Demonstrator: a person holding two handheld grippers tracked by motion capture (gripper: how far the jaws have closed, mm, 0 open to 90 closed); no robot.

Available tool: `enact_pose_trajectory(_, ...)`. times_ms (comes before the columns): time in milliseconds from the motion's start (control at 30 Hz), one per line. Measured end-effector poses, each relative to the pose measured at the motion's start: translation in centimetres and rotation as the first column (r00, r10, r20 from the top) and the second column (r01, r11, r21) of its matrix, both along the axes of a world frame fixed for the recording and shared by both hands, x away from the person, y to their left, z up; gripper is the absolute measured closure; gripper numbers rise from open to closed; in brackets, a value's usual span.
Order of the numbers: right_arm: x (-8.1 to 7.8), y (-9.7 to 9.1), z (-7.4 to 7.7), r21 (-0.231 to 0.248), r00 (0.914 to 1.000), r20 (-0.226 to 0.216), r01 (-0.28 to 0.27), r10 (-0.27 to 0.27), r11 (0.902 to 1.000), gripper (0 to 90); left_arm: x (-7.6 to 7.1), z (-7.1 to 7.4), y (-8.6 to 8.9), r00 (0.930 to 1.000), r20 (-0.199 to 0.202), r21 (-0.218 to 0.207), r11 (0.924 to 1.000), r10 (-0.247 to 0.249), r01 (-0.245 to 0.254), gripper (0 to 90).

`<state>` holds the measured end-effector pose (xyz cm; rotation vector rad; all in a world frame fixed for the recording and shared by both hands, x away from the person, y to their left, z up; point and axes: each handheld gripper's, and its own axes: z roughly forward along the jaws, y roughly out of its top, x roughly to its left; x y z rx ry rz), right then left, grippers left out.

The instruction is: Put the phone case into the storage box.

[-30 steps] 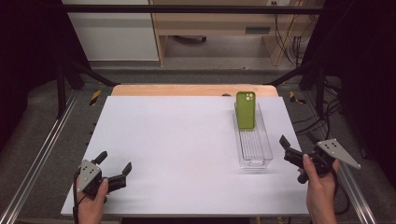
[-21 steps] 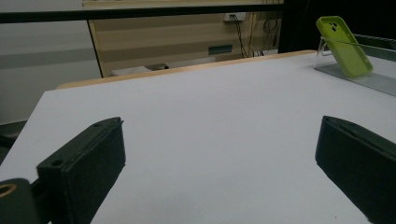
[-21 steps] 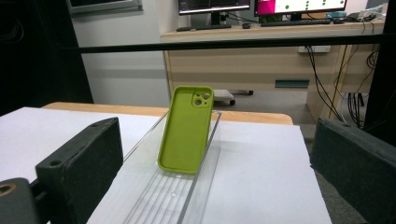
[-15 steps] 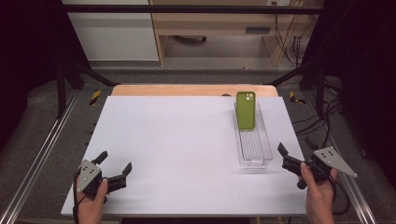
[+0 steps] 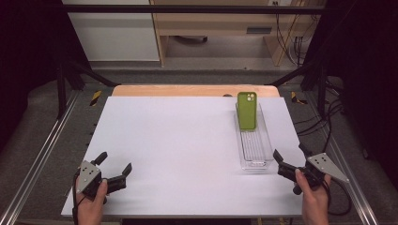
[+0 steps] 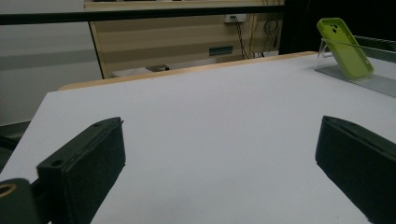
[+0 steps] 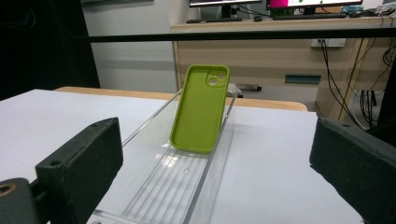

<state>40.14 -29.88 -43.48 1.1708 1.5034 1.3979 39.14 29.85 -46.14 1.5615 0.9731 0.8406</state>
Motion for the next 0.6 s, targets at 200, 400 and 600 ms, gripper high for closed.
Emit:
enact_pose_trajectory(200,0.0,0.6,-0.7,0.003,0.9998,-0.007,-0.018,0.018,0.9998,3.2,0.0,0.0,-0.1,0.9998,-0.002,0.002,0.9998,-0.017,0.017,1.1)
enact_pose_trajectory(400,0.2,1.5,-1.4,-0.009,0.9990,-0.015,-0.041,0.041,0.9991,3.3,0.0,-0.1,-0.2,0.9995,0.000,0.011,0.9994,-0.032,0.032,1.4)
enact_pose_trajectory(600,0.3,2.4,-1.7,-0.033,0.9975,0.003,-0.071,0.071,0.9969,3.2,0.0,-0.1,-0.2,0.9994,-0.001,0.009,0.9993,-0.036,0.036,1.5)
